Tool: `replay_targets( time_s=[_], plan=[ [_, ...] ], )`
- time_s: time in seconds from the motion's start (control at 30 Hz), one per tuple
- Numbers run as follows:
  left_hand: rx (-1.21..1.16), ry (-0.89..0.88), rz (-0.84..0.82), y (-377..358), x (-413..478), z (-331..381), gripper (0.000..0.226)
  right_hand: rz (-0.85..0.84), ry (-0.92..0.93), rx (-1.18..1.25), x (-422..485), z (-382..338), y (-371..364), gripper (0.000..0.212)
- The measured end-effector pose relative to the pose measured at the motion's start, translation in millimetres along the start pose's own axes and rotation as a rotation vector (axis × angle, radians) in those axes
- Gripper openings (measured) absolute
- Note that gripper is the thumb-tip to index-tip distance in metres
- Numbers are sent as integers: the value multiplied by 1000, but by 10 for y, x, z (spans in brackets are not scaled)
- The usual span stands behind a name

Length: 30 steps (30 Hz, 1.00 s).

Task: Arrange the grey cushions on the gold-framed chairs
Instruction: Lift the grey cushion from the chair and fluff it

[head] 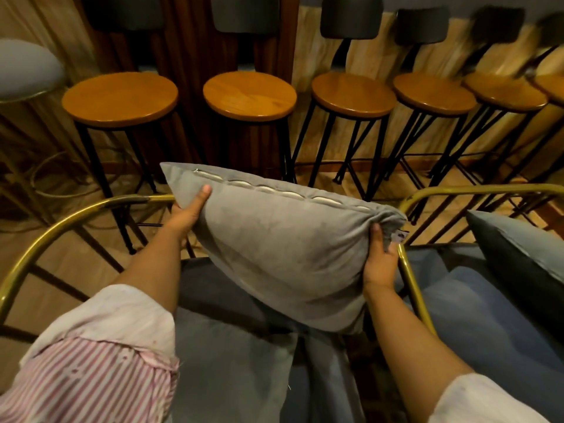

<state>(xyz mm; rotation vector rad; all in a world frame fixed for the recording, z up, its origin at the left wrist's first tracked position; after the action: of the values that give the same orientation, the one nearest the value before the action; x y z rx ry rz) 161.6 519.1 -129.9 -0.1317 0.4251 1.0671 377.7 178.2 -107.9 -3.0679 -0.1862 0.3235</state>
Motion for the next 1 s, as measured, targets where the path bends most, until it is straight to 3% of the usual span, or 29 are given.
replay_targets(
  time_s=[0.13, 0.27, 0.47, 0.53, 0.73, 0.83, 0.9, 1.0],
  plan=[
    [-83, -94, 34, 4, -245, 292, 108, 51, -11, 45, -111, -123, 105, 35],
    [-54, -218, 119, 201, -547, 775, 91, 72, -84, 148, -243, -411, 128, 52],
    [4, -459, 168, 583, -1362, 1506, 83, -92, -165, 74, -487, -1031, 28, 90],
    [54, -523, 177, 693, -1617, 1652, 83, -111, -211, 34, -520, -1129, 36, 89],
    [135, -401, 246, 1067, -1933, 1202, 90, -218, -305, -14, -828, -864, -85, 74],
    [180, -281, 228, 1184, -1900, 714, 88, -282, -313, 0, -887, -282, -39, 108],
    [182, -235, 169, 1183, -1855, 480, 85, -346, -265, 1, -913, -8, 43, 119],
    [259, -191, 49, 1063, -1858, 209, 116, -369, -199, -20, -1028, 189, 250, 128]
  ],
)
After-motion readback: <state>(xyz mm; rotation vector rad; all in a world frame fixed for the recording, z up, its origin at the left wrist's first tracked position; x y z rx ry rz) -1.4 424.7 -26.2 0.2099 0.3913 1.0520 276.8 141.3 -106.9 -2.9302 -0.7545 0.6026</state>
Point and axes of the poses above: each hand's wrist, its own x-axis towards the middle knuckle, its own y-axis out of the back of the hand, z = x × y, the point moved 9 cm from there along x, towards the middle knuckle, and after that the axes turned 4 degrees about x, right-handed, at the moved point
